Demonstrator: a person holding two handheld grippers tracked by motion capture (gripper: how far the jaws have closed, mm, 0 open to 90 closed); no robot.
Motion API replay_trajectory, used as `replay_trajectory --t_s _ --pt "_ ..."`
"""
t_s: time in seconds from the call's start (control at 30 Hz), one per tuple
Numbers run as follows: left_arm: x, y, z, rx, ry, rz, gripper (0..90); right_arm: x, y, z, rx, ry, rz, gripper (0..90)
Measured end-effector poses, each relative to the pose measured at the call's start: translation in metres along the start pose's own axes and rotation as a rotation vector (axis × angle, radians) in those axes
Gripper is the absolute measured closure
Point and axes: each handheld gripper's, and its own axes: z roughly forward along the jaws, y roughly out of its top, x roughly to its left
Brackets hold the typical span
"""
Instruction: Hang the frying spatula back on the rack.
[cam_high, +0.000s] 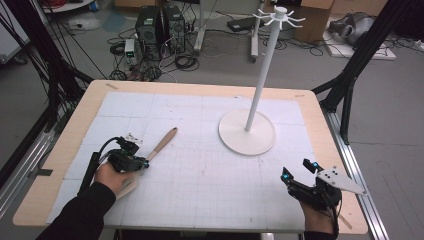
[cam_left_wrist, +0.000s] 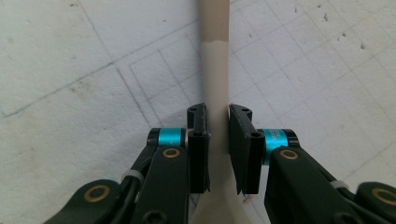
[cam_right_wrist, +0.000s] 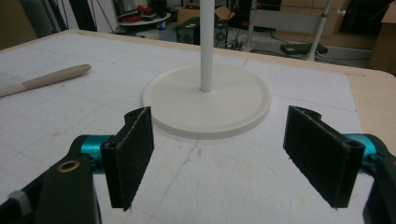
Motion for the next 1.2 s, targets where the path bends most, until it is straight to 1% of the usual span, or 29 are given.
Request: replay_trajectory --t_s 0.07,0.13,0.2,0.3,0.33,0.37,0.43,0.5,0.53,0.57,0.6,0.63,0.67,0.7,0.73,0.77,0.8,0.9,0.97,1.0,1.03,1.07,1.1,1.13,1.2 --pt "0.001 0.0 -0.004 -0.014 -0.006 -0.008 77.8 0.0 0.0 0.0 0.0 0.0 0.003 23.4" --pt "0.003 0.0 -0.009 -0.044 -0.017 -0.018 77.8 0.0 0.0 0.0 -0.002 0.001 -0.001 23.4" --pt "0.003 0.0 -0.012 -0.051 -0.025 -0.016 77.8 0.0 0.0 0.0 -0.001 0.002 0.0 23.4" --pt "0.002 -0.001 -0.019 -0.099 -0.032 -0.016 77.8 0.001 0.0 0.001 0.003 0.008 0.006 23.3" --pt "0.0 -0.003 -0.025 -0.139 -0.035 -0.014 77.8 0.002 0.0 0.001 0.005 0.016 0.002 23.3" --pt "-0.002 -0.003 -0.028 -0.164 -0.04 -0.013 77.7 0.001 0.0 0.002 0.004 0.021 -0.003 23.2" --pt "-0.004 -0.004 -0.033 -0.197 -0.04 -0.01 77.8 0.003 0.0 0.003 0.011 0.029 0.01 20.5" --pt "-0.006 -0.005 -0.038 -0.242 -0.05 -0.017 77.7 0.003 -0.001 0.005 0.014 0.04 0.011 20.5" --pt "-0.006 -0.005 -0.038 -0.242 -0.05 -0.017 77.7 0.003 -0.001 0.005 0.014 0.04 0.011 20.5" --pt "-0.008 -0.006 -0.041 -0.265 -0.055 -0.018 77.7 0.004 0.0 0.006 0.018 0.046 0.011 20.5" --pt "-0.008 -0.006 -0.042 -0.278 -0.061 -0.018 77.7 0.004 0.0 0.006 0.018 0.046 0.011 20.5" --pt "-0.011 -0.007 -0.045 -0.314 -0.074 -0.023 77.7 0.005 0.001 0.007 0.014 0.054 0.01 20.5" --pt "-0.011 -0.007 -0.045 -0.314 -0.074 -0.023 77.7 0.005 0.001 0.007 0.014 0.054 0.01 20.5" --pt "-0.013 -0.008 -0.047 -0.338 -0.073 -0.019 77.7 0.006 0.001 0.008 0.014 0.067 0.018 20.3" --pt "-0.014 -0.009 -0.049 -0.352 -0.078 -0.015 77.7 0.006 0.001 0.008 0.014 0.067 0.018 20.3" --pt "-0.016 -0.011 -0.051 -0.399 -0.084 -0.025 77.7 0.009 0.002 0.01 0.01 0.08 0.029 20.4" --pt "-0.017 -0.011 -0.051 -0.42 -0.088 -0.033 77.7 0.01 0.003 0.011 0.002 0.084 0.025 20.4" --pt "-0.02 -0.015 -0.054 -0.485 -0.096 -0.041 77.7 0.014 0.007 0.014 -0.009 0.11 0.037 18.5" --pt "-0.02 -0.015 -0.054 -0.493 -0.103 -0.038 77.7 0.017 0.008 0.015 -0.012 0.119 0.047 18.2" --pt "-0.022 -0.014 -0.057 -0.521 -0.12 -0.045 77.7 0.022 0.011 0.018 -0.021 0.122 0.031 18.2" --pt "-0.022 -0.014 -0.057 -0.521 -0.12 -0.045 77.7 0.022 0.011 0.018 -0.021 0.122 0.031 18.2" --pt "-0.025 -0.014 -0.058 -0.538 -0.129 -0.041 77.7 0.027 0.014 0.021 -0.025 0.149 0.014 18.4" --pt "-0.025 -0.014 -0.058 -0.538 -0.129 -0.041 77.7 0.027 0.014 0.021 -0.025 0.149 0.014 18.4" --pt "-0.027 -0.013 -0.058 -0.545 -0.137 -0.037 77.7 0.031 0.016 0.022 -0.019 0.17 0.005 18.3" --pt "-0.03 -0.013 -0.059 -0.553 -0.15 -0.033 77.6 0.033 0.017 0.023 -0.021 0.18 0.005 18.3"
